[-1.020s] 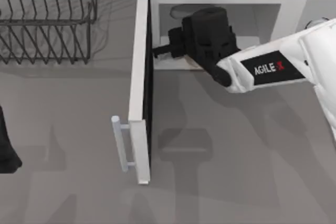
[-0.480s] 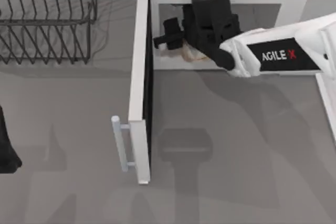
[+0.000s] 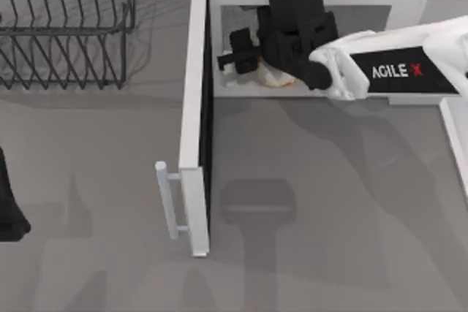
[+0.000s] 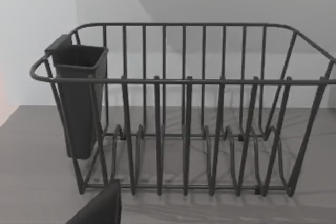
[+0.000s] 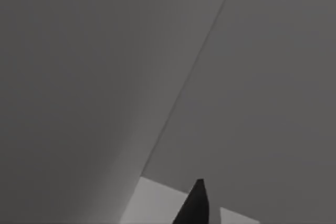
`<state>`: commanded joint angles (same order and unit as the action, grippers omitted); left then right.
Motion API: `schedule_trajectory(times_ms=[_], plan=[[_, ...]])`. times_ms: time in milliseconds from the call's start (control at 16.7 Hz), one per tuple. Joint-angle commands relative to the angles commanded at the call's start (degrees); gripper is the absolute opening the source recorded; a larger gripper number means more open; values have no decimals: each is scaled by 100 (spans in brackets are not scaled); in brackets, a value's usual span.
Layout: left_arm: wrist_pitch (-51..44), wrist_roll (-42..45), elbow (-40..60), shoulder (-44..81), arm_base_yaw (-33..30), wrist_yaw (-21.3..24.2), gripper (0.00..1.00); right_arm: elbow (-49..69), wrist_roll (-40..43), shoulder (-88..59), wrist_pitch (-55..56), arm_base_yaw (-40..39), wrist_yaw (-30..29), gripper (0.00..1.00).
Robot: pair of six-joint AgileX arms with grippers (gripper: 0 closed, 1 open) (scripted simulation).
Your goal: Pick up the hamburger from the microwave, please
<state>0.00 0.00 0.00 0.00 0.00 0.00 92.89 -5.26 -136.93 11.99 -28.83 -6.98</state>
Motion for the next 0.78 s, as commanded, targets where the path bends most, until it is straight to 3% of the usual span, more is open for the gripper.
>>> schedule_trajectory(times_ms=[360, 780], plan=[[0, 0, 0, 0, 0, 0, 100, -888, -118, 906, 68, -45, -357, 0], [0, 0, 0, 0, 0, 0, 100, -3741, -466, 4031, 270, -181, -1413, 0]])
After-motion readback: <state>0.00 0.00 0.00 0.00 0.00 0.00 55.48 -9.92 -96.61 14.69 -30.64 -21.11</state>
